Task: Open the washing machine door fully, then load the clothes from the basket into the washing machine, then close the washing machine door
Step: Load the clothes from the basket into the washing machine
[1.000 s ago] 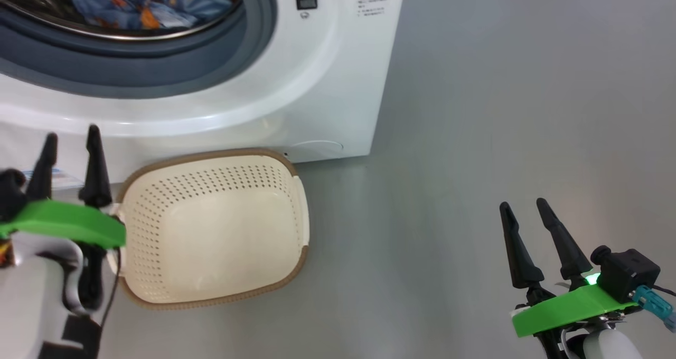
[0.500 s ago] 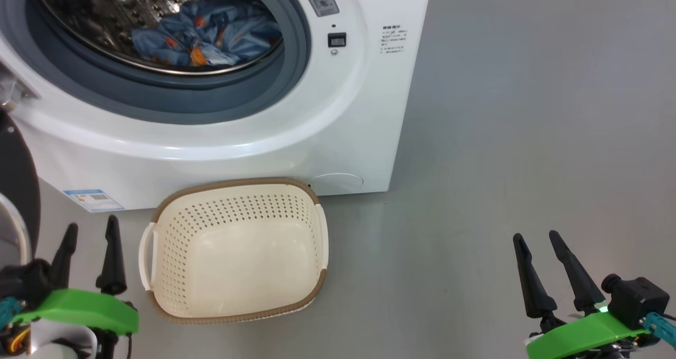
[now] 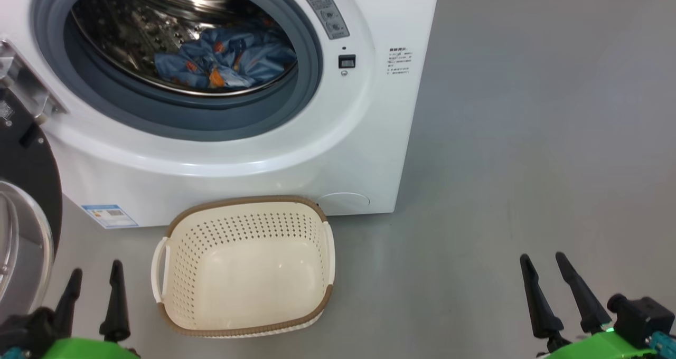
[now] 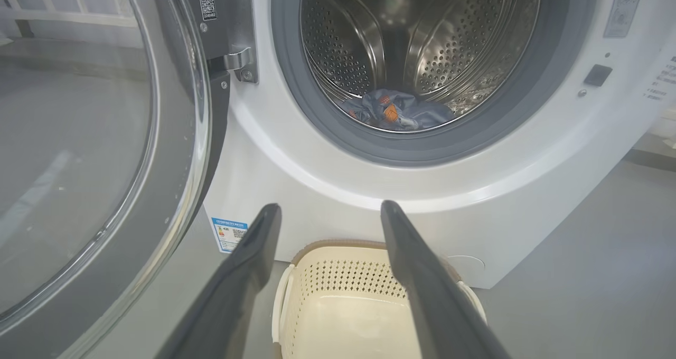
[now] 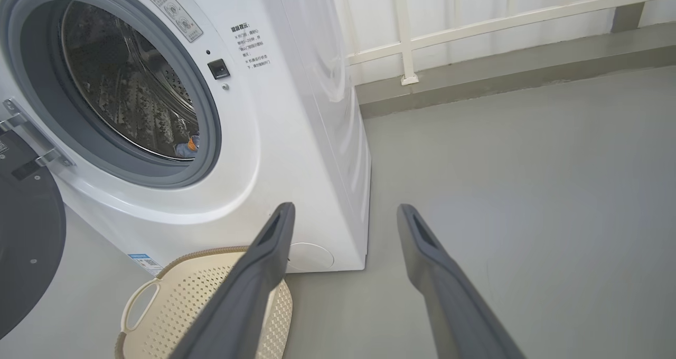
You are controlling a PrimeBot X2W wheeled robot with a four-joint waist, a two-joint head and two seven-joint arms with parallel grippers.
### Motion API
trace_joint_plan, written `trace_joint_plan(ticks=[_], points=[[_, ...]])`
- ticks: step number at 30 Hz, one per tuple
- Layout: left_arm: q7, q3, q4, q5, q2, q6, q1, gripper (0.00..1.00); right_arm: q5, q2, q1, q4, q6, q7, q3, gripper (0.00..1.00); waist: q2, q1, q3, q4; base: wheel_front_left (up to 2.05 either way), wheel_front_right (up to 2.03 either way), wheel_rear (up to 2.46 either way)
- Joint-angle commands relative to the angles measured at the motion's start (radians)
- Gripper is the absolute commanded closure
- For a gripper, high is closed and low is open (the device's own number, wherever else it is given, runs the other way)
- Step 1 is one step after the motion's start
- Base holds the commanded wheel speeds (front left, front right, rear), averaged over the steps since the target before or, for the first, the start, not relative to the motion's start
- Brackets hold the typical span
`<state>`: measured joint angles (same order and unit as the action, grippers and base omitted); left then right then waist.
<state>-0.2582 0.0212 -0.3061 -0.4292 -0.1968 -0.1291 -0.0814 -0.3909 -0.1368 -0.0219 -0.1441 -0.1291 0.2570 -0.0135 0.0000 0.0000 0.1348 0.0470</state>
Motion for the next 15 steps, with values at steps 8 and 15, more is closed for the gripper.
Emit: trace_joint_plan(ticks=[8,15], points=[[-0.004,0.075,0.075,0.034,-0.006,-0.002,0.068,0.00,-0.022,-0.019,-0.035,0.026,-0.002,0.005,-0.003,0.00,0.0000,0.0000,-0.033,-0.003,0.00,0.00,0.00],[-0.004,0.082,0.093,0.039,0.001,-0.002,0.082,0.00,-0.024,-0.018,-0.044,0.031,-0.002,0.005,0.001,0.00,0.0000,0.0000,-0.037,-0.002,0.00,0.00,0.00]])
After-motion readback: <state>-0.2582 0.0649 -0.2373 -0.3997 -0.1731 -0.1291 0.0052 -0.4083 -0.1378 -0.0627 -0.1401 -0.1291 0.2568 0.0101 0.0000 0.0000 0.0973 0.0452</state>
